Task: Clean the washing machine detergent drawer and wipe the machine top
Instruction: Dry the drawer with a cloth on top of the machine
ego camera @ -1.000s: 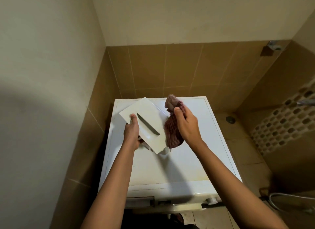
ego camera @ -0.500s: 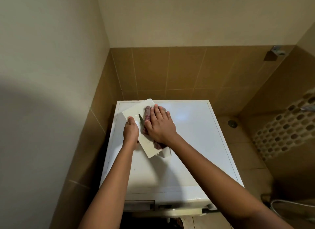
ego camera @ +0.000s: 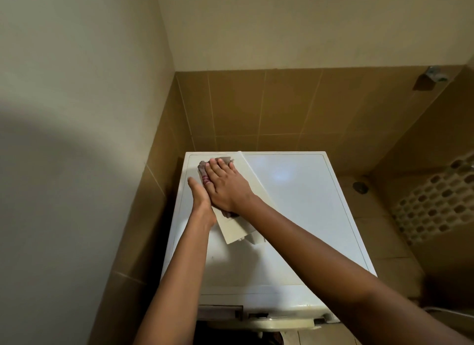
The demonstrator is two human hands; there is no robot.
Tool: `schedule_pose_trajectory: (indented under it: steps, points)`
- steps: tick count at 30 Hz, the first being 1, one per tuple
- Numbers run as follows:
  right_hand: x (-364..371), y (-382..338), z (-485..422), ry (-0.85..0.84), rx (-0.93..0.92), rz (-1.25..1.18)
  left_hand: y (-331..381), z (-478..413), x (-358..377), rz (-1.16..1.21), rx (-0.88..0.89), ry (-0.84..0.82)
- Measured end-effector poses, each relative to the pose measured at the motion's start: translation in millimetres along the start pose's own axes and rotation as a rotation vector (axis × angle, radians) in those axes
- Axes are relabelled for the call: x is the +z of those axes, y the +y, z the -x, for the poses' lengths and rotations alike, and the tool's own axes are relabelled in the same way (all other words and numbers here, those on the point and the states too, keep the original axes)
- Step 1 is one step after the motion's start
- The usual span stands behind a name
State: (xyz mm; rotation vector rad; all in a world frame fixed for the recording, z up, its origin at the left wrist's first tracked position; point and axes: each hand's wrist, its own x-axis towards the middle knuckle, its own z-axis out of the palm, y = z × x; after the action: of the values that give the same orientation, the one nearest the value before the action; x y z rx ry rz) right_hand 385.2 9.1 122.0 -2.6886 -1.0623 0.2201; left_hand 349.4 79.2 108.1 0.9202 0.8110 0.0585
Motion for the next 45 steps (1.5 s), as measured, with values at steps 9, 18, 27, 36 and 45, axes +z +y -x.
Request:
schedule_pose_trajectory:
  steps: [9,18,27,36,45]
  points:
    - [-0.5,-11.0,54.0,0.034,-0.002,-0.034,-2.7,-7.7,-3.6,0.001,-0.056,-0.048]
    - [10.2,11.9,97.5,0.274,-0.211,-0.126,-0.4,-14.1,-6.5,-0.178,-0.205,-0.011]
    - [25.4,59.5,136.1,0.451,-0.384,-0.196,-4.7,-4.7,2.9,-0.414,-0.103,0.153]
    - [2.3,43.4,104.7,0.232,0.134,-0.095,-10.6,-3.1,4.0,-0.536,0.054,0.197]
    - [-10.6,32.5,7.4,0.049,0.177,-0.144,-13.3,2.5,-9.1,-0.587,0.096,0.202]
